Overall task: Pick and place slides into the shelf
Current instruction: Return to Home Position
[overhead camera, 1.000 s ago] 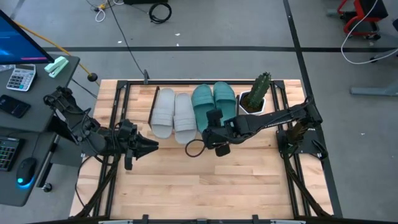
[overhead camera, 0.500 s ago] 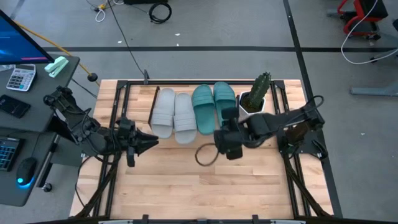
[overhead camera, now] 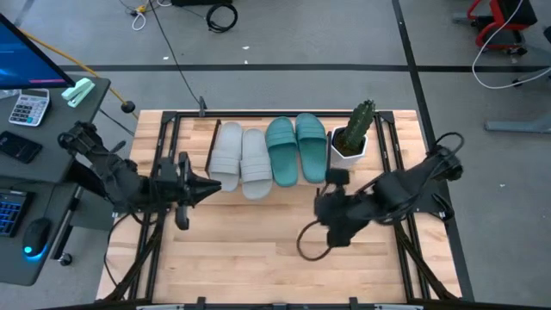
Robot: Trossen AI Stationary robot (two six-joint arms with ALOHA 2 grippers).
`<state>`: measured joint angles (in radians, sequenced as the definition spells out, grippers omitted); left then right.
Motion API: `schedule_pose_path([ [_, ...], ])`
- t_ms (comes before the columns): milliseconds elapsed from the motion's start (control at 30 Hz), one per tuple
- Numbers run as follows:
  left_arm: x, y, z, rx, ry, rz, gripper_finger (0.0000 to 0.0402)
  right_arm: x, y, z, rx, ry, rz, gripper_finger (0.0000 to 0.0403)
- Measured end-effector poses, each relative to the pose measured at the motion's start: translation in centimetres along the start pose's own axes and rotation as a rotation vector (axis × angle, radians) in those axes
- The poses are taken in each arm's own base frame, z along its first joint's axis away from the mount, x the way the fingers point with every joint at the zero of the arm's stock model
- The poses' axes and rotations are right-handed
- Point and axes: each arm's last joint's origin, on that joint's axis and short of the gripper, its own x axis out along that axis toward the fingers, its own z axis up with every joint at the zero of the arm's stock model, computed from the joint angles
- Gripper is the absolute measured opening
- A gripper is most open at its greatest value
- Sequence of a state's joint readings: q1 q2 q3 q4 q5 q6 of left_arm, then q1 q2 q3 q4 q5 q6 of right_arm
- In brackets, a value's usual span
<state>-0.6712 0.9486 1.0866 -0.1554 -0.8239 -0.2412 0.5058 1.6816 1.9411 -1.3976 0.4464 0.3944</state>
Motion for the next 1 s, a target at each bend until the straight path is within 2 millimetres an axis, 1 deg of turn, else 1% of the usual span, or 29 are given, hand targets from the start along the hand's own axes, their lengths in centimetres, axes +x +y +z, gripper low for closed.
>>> schedule_pose_path([
  [67, 0.3, 0.2, 0.8, 0.058, -0.037, -0.084, 0.0015, -1.7, -0.8, -0.5, 0.043, -0.040, 0.018, 0.0014],
  [100, 0.5, 0.4, 1.0, 0.076, -0.050, -0.122, 0.0009, -2.6, -1.2, -0.7, 0.060, -0.065, 0.023, 0.0011],
  [167, 1.1, 0.9, 1.3, 0.111, -0.059, -0.171, 0.0011, -4.6, -2.0, -1.5, 0.080, -0.120, 0.025, 0.0005],
  [233, 1.7, 1.7, 1.4, 0.120, -0.055, -0.160, 0.0014, -6.3, -3.0, -2.6, 0.114, -0.170, 0.026, 0.0005],
  [333, 2.7, 2.9, 1.1, 0.122, -0.054, -0.140, 0.0006, -8.0, -4.1, -4.8, 0.162, -0.217, 0.024, 0.0003],
  [433, 3.6, 4.1, 0.3, 0.102, -0.029, -0.115, 0.0008, -8.4, -5.0, -7.7, 0.221, -0.236, 0.012, 0.0003],
  [533, 4.2, 5.0, -0.4, 0.083, -0.014, -0.100, 0.0007, -7.9, -5.5, -10.9, 0.280, -0.243, 0.019, 0.0002],
  [667, 4.9, 6.0, -1.4, 0.046, -0.023, -0.084, 0.0006, -6.3, -5.8, -14.5, 0.355, -0.309, 0.063, 0.0002],
  [833, 5.4, 6.8, -2.2, 0.013, -0.054, -0.053, 0.0005, -3.6, -5.7, -17.7, 0.447, -0.432, 0.158, 0.0001],
  [933, 5.6, 7.3, -2.4, -0.017, -0.054, -0.028, 0.0005, -1.5, -5.1, -19.0, 0.522, -0.527, 0.232, 0.0001],
  [1000, 5.6, 7.4, -2.3, -0.018, -0.062, -0.021, 0.0007, 0.0, -4.4, -19.6, 0.538, -0.600, 0.293, 0.0001],
])
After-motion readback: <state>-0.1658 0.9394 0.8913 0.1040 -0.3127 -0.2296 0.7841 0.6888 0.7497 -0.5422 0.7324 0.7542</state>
